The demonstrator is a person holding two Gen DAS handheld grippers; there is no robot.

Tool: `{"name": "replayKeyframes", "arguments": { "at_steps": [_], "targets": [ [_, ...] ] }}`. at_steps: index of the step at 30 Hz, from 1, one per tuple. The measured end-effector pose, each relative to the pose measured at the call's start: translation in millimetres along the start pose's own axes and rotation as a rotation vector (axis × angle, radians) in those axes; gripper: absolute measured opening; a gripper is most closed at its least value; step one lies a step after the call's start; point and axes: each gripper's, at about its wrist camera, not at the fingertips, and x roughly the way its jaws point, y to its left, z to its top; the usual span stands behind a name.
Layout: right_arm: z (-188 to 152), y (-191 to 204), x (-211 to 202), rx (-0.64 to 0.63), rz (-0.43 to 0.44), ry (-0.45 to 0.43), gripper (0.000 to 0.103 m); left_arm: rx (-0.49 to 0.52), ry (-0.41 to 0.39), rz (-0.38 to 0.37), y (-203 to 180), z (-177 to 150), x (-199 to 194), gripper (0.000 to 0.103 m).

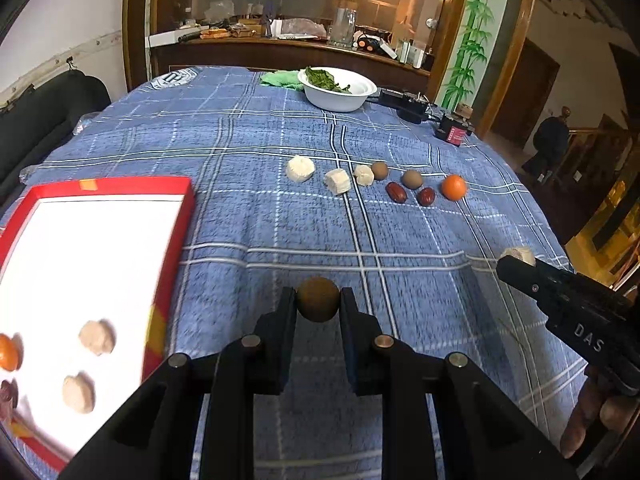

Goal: Organize fruits
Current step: 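Carry the cube and the kiwi over the tray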

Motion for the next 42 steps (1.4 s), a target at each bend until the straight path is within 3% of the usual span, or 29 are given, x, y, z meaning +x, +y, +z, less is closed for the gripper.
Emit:
{"name": "replayKeyframes", "arguments": {
  "at_steps": [21,28,42],
  "targets": [
    [-25.4,102.7,-28.2,-0.143,0.078,-0.014,0.028,-0.061,-0.066,0.044,47.6,-27.9,-62.3,0.020],
    [-30.3,128.2,-31.0,-0.182,0.119,-0.013,0.028,-0.090,-0.078,0.099,65.6,-34.3,-74.2,0.020],
    [-31.7,196.0,-26.4,-0.272,0.246,-0.021,0.028,-0.239,-0.087,0.230,131.6,-37.1,-81.8,0.020]
  ]
}}
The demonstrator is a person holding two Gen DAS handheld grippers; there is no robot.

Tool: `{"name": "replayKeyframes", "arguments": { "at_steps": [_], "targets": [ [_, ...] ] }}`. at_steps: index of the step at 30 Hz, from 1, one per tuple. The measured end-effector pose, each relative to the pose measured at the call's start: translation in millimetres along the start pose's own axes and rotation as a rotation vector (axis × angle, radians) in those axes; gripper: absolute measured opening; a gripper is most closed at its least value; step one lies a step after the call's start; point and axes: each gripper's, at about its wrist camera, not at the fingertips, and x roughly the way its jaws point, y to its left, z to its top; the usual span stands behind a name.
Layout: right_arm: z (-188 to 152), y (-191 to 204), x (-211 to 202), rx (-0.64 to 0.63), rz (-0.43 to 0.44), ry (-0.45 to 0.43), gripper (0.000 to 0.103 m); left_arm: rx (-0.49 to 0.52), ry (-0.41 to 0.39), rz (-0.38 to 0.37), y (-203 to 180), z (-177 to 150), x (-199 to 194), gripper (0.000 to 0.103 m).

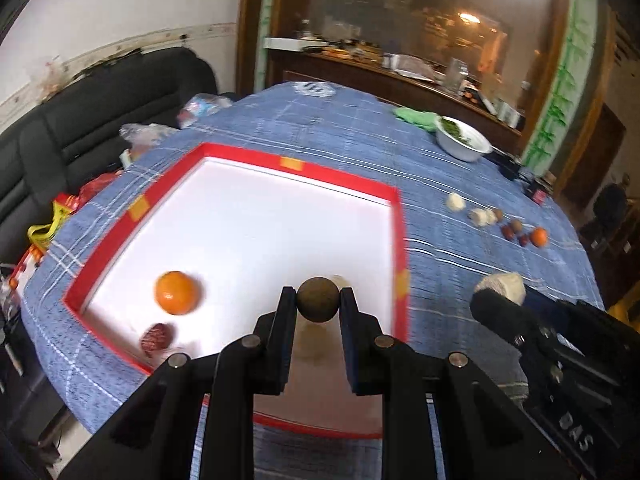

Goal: Organize fruits
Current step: 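Carry the cube and the kiwi over the tray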

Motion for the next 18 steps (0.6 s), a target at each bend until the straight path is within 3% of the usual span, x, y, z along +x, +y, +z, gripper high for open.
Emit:
{"name": "replayKeyframes", "arguments": {
  "at_steps": [9,18],
  "targets": [
    [8.9,37.9,29.0,-0.043,0.075,0.021,0.028,-0.082,0.025,0.083,39.1,10.4,20.1,0.020],
    [12.6,51.6,60.7,-0.038,0.086,0.055,0.028,-0.099,0.038,0.116,50.0,19.0,34.6,0.020]
  ]
}}
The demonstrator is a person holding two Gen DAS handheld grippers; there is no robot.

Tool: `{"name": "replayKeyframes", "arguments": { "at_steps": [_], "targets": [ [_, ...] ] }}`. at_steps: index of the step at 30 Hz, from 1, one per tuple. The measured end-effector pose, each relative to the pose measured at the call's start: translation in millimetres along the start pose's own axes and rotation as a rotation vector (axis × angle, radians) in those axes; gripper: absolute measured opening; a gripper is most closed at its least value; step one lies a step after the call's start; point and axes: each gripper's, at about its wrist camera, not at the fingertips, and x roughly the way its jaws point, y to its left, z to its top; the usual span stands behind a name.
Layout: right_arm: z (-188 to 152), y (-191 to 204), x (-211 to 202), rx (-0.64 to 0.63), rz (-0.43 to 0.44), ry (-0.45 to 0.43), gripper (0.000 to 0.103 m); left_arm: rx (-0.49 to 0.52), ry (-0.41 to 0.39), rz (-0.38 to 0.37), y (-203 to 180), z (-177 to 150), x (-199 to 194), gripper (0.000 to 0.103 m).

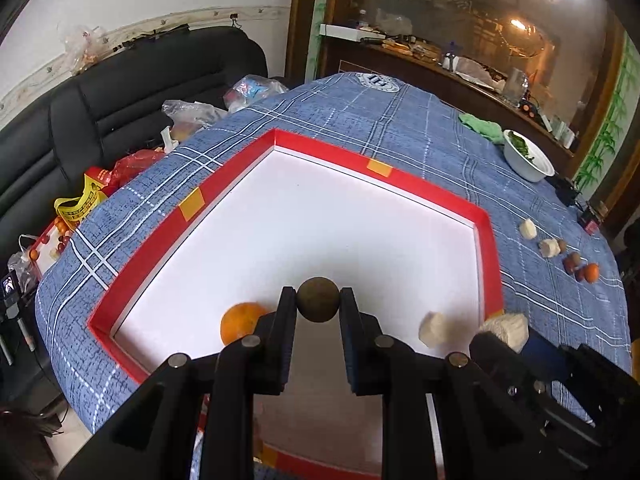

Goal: Organize fruits
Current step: 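Carry the cube and the kiwi over the tray, then open both tools to drop the cube and the kiwi into the tray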

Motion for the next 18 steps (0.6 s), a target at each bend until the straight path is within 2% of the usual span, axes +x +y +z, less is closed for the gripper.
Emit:
{"name": "replayKeyframes", "arguments": {
  "at_steps": [11,13,14,15,16,17,18],
  "targets": [
    [1.7,4.2,19.3,-0.014,-0.005,0.041,0.029,-0.020,0.026,0.047,7.1,2.8,9.3,0.021],
    [1.1,5.8,21.8,-0.022,0.002,0.053,0.029,-0.032,0.016,0.045,8.7,3.1,6.8,0.031],
    [0.8,6.7,22.5,-0.025,0.002,0.058,0.031,-0.033,0.005,0.052,8.9,3.3,3.9,0.050],
    [0.4,7.2,22.7,-0.028,-0.005,0.059,0.036,-0.035,0.000,0.062,9.1,4.1,3.0,0.071],
    [0.2,7.0,21.6,-0.028,-0.005,0.053,0.040,-0.042,-0.007,0.075,9.6,4.6,1.5,0.079],
    [0.4,6.6,20.5,-0.026,-0.001,0.050,0.042,-0.052,-0.018,0.084,10.8,4.7,-1.1,0.081],
    [0.5,6.3,20.1,-0.025,0.000,0.050,0.048,-0.058,-0.028,0.086,11.7,5.5,-2.7,0.081]
  ]
}}
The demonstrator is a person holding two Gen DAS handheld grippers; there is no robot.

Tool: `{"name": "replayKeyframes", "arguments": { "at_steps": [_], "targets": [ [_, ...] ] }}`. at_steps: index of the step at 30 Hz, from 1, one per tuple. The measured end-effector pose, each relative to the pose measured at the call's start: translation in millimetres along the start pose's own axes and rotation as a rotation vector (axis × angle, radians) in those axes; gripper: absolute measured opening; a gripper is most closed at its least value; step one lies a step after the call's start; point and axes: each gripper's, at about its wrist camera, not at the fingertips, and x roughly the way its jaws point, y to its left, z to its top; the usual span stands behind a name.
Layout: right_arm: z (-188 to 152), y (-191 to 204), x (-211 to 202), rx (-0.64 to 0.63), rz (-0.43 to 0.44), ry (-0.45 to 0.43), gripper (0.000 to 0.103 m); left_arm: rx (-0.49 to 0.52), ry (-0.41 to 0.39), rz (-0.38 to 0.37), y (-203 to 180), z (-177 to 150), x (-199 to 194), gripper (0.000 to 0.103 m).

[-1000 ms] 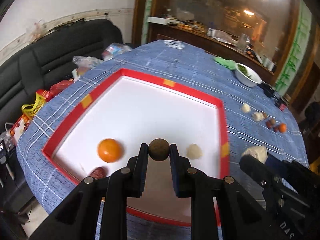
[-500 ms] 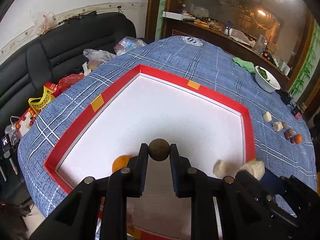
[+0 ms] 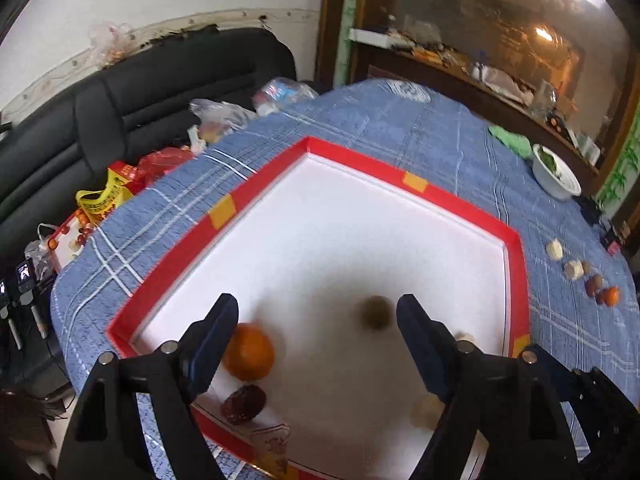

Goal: Organize fruits
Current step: 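Open both tools to drop the cube and the kiwi into the tray, then move both open tools back toward the row of foods, then grasp a red date with the right tool while the left tool grasps a beige cube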

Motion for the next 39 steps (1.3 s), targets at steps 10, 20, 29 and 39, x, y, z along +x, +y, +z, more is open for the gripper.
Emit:
{"name": "replayKeyframes", "arguments": {
  "at_steps": [10,20,29,39],
  "targets": [
    [0.6,-30.6,-39.9,0.086,-0.017,-0.106,0.061,-0.015,-0.092,-0.053,-27.0,6.6,-31.5,0.081],
    [-40.2,-199.7,-84.2,0.386,-0.313,-0.125,0.060,0.283,-0.063,-0.267,-165.9,-23.5,-37.3,0.081],
    [-32.2,-285.0,-68.7,0.441,-0.384,-0.052,0.049,0.403,-0.017,-0.319,-241.7,-38.4,-13.6,0.081],
    [-0.5,-314.4,-22.8,0.393,-0.366,0.005,0.028,0.386,0.007,-0.321,-263.9,-32.8,7.2,0.081]
  ]
}}
